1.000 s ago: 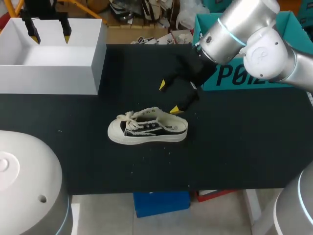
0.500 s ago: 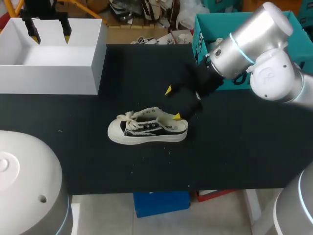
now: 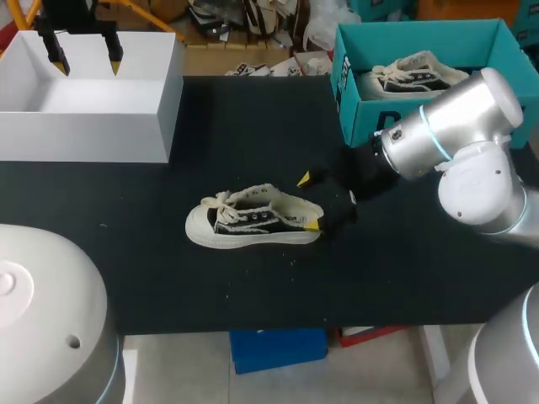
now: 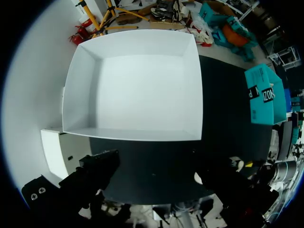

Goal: Take the shoe out of the shoebox, open the shoe tongue, remove and reinsert the insole, then place the shoe into the shoebox

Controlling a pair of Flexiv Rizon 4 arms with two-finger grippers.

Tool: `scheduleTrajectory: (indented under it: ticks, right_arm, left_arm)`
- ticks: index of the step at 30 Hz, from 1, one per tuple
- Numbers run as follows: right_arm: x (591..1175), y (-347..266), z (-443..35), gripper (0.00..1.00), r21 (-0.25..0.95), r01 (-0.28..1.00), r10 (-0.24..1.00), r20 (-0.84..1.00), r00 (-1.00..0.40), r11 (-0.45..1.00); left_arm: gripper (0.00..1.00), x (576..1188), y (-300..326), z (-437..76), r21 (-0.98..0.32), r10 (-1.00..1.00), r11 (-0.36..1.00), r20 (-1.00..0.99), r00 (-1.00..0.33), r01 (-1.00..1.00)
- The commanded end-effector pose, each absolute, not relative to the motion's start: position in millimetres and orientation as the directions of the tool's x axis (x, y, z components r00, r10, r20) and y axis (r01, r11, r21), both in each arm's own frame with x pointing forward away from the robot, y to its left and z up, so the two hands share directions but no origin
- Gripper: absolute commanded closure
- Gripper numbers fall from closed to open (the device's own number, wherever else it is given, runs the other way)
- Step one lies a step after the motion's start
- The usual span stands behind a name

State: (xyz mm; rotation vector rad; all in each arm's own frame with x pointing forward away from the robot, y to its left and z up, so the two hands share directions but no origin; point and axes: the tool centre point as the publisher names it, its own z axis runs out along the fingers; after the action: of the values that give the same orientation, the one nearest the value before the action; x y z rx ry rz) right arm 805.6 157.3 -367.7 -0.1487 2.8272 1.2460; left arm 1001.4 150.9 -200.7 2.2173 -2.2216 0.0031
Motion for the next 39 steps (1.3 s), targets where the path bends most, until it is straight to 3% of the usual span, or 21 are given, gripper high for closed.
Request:
scheduleTrajectory:
  ticks: [1,38,39]
  right_arm:
    - [810,155,-382,0.00,0.767,-0.101,-0.053,-0.086,-0.995,0.634]
    - [827,169,-443,0.00,0.837,-0.020,-0.027,-0.006,-1.000,0.547]
    - [827,169,-443,0.67,0.839,-0.018,-0.020,-0.009,-1.000,0.543]
  left_arm:
    - [0.00,1001,150,-200,0.002,-1.000,0.001,0.002,-0.001,-1.000]
    - [0.00,1001,150,-200,0.002,-1.000,0.001,0.002,-0.001,-1.000]
    - [0.00,1001,150,-200,0.002,-1.000,0.001,0.002,-0.001,-1.000]
